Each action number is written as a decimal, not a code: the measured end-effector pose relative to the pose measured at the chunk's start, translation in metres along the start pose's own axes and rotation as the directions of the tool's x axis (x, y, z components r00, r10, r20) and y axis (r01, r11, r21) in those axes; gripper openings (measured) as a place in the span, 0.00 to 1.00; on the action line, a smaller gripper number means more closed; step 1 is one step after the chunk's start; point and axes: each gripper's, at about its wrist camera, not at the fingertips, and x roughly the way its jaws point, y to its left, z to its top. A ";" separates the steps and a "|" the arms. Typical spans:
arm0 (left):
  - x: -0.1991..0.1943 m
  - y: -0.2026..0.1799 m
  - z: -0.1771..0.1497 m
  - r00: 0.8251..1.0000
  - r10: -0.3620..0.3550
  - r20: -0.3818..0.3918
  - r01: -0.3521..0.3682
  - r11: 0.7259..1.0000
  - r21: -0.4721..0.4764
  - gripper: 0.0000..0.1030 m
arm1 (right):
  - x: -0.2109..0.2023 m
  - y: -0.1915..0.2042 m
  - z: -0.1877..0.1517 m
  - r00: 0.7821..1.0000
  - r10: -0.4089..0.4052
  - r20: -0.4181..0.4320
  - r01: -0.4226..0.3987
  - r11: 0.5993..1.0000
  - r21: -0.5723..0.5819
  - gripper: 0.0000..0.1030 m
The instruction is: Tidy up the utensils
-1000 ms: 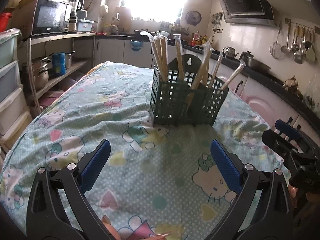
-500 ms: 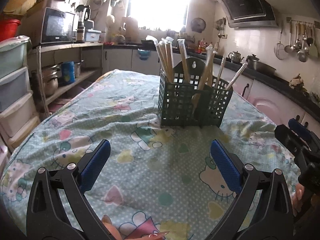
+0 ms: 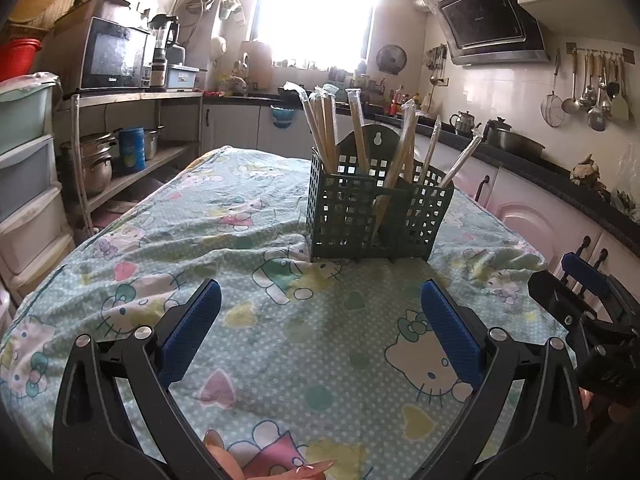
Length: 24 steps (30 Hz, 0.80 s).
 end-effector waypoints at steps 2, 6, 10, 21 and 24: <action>0.000 0.000 0.000 1.000 0.000 0.000 0.000 1.000 0.002 0.89 | 0.000 0.000 0.000 1.000 -0.001 0.001 0.001 1.000 -0.001 0.93; 0.000 0.000 0.000 1.000 0.001 0.001 -0.001 1.000 0.003 0.89 | 0.000 0.000 0.000 1.000 -0.001 0.000 0.001 1.000 0.000 0.93; 0.000 0.000 0.000 1.000 -0.001 0.002 0.001 1.000 0.001 0.89 | 0.000 0.001 0.000 1.000 0.000 -0.002 0.000 1.000 0.001 0.93; -0.001 0.000 0.000 1.000 0.003 0.001 -0.003 1.000 0.000 0.89 | 0.000 0.001 -0.001 1.000 0.000 -0.004 0.000 1.000 0.002 0.93; -0.001 0.000 0.000 1.000 0.002 0.001 -0.002 1.000 -0.001 0.89 | 0.001 0.002 -0.001 1.000 0.002 -0.007 -0.002 1.000 0.001 0.93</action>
